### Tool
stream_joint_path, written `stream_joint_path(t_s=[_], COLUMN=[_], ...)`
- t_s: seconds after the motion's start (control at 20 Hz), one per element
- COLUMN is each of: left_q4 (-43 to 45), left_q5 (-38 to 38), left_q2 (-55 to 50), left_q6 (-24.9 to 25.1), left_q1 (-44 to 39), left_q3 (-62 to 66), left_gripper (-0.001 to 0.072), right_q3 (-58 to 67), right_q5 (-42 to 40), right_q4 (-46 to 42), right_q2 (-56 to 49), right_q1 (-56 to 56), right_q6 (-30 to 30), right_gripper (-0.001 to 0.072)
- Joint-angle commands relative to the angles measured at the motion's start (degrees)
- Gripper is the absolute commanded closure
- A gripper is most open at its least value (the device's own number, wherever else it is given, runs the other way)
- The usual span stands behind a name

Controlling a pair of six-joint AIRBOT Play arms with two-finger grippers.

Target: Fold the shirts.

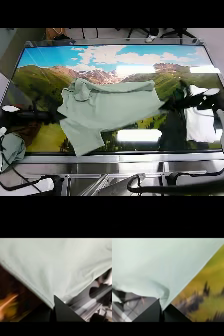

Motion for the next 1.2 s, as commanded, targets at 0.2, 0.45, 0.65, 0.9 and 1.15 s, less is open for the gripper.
stream_joint_path(t_s=[0.2,0.45,0.65,0.9,1.15], left_q4=[-19.56,-4.42,0.15,1.92,11.65], left_q5=[-1.14,7.85,6.03,2.12,8.9], left_q2=[25.55,34.97,37.4,31.98,12.76], left_q6=[-4.68,-4.74,-5.11,-5.14,-3.96], left_q1=[2.01,5.27,4.9,-4.11,-11.21], left_q3=[36.35,51.34,49.77,33.53,19.82], left_gripper=[0.0695,0.0696,0.0698,0.0697,0.0697], right_q3=[31.78,35.5,35.41,31.39,18.62], right_q5=[-2.38,-13.44,-12.22,-3.96,-8.13], right_q4=[6.08,5.95,5.92,5.99,5.92], right_q2=[19.17,28.13,28.28,16.17,-1.46], right_q1=[-0.5,-0.5,-0.5,-0.33,3.82], right_q6=[0.61,0.63,1.46,6.47,1.05], right_gripper=[0.0696,0.0696,0.0696,0.0697,0.0697])
